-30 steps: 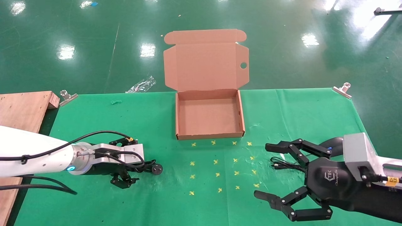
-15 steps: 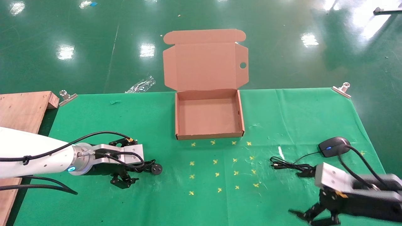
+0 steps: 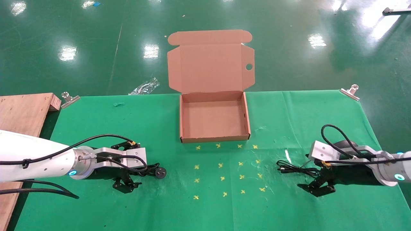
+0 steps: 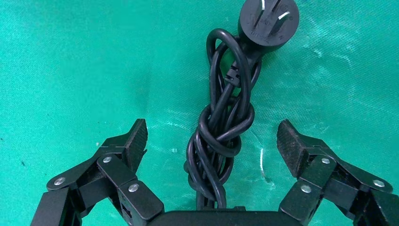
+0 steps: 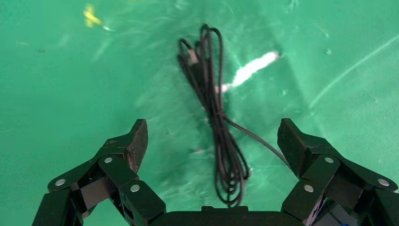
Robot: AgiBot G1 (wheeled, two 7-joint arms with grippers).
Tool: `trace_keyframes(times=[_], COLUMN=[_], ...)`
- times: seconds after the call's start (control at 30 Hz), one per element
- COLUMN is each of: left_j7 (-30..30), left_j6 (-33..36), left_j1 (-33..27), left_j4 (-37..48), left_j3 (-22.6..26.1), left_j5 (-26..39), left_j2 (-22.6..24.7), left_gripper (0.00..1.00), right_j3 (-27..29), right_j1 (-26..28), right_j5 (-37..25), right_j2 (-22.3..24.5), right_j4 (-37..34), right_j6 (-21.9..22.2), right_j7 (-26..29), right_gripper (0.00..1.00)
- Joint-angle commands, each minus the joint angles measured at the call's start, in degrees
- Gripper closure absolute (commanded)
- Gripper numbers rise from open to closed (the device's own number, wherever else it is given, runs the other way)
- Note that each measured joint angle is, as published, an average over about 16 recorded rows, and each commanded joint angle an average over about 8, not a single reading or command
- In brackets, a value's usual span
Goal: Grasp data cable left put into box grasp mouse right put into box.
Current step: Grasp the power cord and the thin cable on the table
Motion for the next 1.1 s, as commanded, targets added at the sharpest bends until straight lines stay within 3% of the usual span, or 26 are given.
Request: trace_keyframes(times=[0.03,0.2,0.27,1.1], left_j7=[0.0,0.0,0.01,0.01], left_j6=[-0.01,-0.04,-0.03,0.01], left_j1=[0.0,-0.01,0.0,0.02], left_j4=[0.01,0.06,0.06,-0.01], left_j3=[0.01,0.03,0.03,-0.03], left_j5=[0.01,0.05,0.04,-0.05], left_j2=[0.01,0.04,0.04,-0.03], left_gripper=[0.4,1.0,1.0,1.0], right_j3=[-0.38,-0.87,-0.82,-0.33], right_j1=[1.42,2.49,2.39,1.27], right_j5=[-0.93,-2.09,-2.0,-0.84], right_j2=[-1.37,-2.55,-2.43,-1.25], right_j4=[-3.17,-5.5,-5.29,-3.04], right_j6=[0.58,1.24,1.21,0.67], right_j7=[-1.32,-1.69,-1.65,-1.39], right_gripper=[0.14,0.77,1.0,1.0])
